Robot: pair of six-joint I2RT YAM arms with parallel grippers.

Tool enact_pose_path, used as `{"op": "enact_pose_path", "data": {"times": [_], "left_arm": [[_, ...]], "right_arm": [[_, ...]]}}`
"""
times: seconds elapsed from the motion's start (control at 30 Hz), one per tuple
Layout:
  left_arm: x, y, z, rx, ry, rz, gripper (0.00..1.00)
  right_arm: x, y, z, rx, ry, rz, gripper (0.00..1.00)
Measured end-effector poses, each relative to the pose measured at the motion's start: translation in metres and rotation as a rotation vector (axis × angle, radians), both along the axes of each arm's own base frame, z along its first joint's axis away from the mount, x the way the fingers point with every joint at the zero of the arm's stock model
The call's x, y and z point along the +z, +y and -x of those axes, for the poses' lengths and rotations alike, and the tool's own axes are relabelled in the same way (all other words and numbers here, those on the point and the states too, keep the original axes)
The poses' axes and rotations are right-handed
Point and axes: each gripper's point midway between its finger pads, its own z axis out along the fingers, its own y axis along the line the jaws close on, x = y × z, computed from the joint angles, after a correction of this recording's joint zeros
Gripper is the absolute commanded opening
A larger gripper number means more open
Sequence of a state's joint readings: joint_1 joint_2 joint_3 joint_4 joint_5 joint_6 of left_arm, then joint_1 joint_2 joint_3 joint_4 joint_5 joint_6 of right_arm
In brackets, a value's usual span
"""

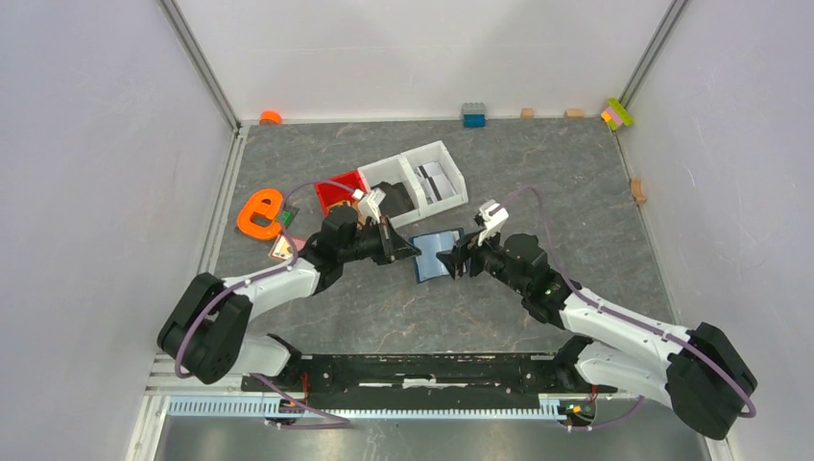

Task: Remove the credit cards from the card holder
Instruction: Open the card holder at the center of the board.

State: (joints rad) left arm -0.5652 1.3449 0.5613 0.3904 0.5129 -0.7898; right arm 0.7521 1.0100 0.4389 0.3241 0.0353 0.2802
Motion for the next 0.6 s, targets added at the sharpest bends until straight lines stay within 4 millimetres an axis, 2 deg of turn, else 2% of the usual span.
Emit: {"op": "enact_pose_path", "data": {"times": [0.1, 0.23, 0.37, 0.6], "left_arm": [[-0.007, -0.001, -0.003, 0.005, 0.023, -0.021, 0.02], [-0.017, 0.000, -0.004, 0.010, 0.059, -0.061, 0.02], [-0.026, 0.000, -0.006, 0.012, 0.094, -0.092, 0.02], [-0.040, 0.004, -0.007, 0.023, 0.137, -0.141, 0.02]], "right_arm": [[-0.001, 0.020, 0.014, 0.116, -0.004, -0.004, 0.81], [-0.013, 0.038, 0.025, 0.203, 0.024, 0.022, 0.78], [-0.029, 0.052, 0.022, 0.238, 0.080, 0.058, 0.73], [-0.061, 0.055, 0.015, 0.219, 0.172, 0.146, 0.64]]}}
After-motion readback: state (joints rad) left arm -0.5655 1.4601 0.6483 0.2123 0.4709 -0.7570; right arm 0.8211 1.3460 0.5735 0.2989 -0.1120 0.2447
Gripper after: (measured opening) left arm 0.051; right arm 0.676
